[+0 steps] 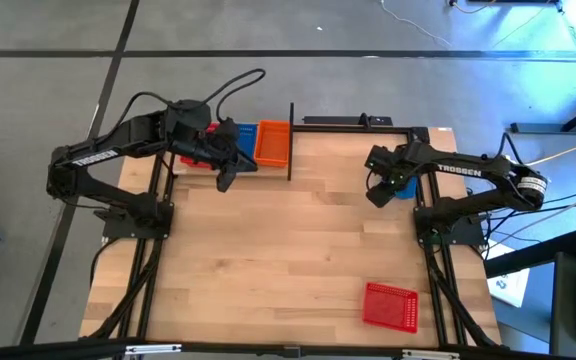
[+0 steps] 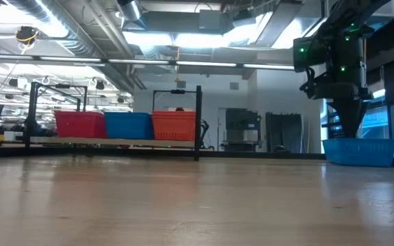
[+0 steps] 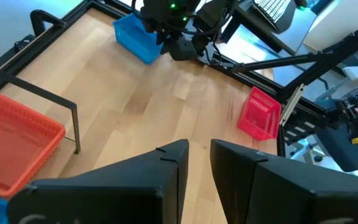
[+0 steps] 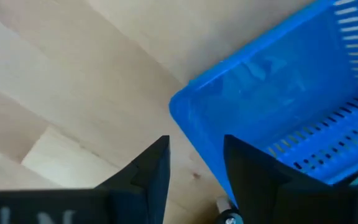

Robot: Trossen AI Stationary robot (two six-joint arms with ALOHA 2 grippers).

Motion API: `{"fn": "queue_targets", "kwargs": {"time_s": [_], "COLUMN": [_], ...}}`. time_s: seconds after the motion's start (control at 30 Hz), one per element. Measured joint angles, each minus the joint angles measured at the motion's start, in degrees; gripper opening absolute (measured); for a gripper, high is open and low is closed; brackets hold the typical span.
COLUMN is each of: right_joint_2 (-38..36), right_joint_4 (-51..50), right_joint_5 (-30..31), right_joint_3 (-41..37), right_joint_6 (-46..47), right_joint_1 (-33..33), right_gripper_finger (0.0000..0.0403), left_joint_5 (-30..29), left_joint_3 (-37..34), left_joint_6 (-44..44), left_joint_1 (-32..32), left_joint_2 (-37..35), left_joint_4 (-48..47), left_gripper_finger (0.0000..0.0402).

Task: Stack baskets on shelf by color
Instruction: Stack the blue bin on the blue bins on the shelf

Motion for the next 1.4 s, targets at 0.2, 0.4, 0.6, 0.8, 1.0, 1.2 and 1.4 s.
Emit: {"fn": "queue_targets", "kwargs": {"time_s": [0.2, 0.4, 0.6, 0.8, 1.0, 1.2, 1.4], "right_joint_2": [4.0, 9.1, 13.6, 15.4, 15.4, 15.5, 15.5], "right_joint_4": [0.9, 2.3, 6.5, 8.0, 5.7, -5.0, -15.2], "right_joint_5": [-1.2, -1.1, -1.1, -0.7, -0.9, 4.4, 8.3], "right_joint_3": [0.0, 0.0, 0.0, 0.0, 3.3, 14.8, 30.1], "right_joint_6": [-2.9, -2.9, -4.6, -7.2, -13.1, -25.9, -35.1], "right_joint_1": [-1.7, -2.8, -3.0, -3.0, -1.0, 6.4, 14.9], "right_gripper_finger": [0.0149, 0.0149, 0.0138, 0.0026, 0.0004, 0.0001, 0.0], "left_joint_5": [-0.2, -0.3, -0.3, -0.3, -0.3, -0.3, -1.6], "left_joint_3": [0.0, 0.0, 0.0, 0.0, 0.0, 0.0, 0.0], "left_joint_6": [0.1, 0.0, 0.0, 0.0, 0.0, 0.4, 9.8], "left_joint_1": [0.0, 0.0, 0.0, 0.0, 0.0, 0.0, 0.1], "left_joint_2": [0.0, 0.0, 0.0, 0.0, 0.0, 0.0, 0.0], "left_joint_4": [-1.7, -3.6, -3.6, -3.9, -3.9, -4.0, -6.0], "left_gripper_finger": [0.0058, 0.0058, 0.0058, 0.0058, 0.0058, 0.0058, 0.0058]}}
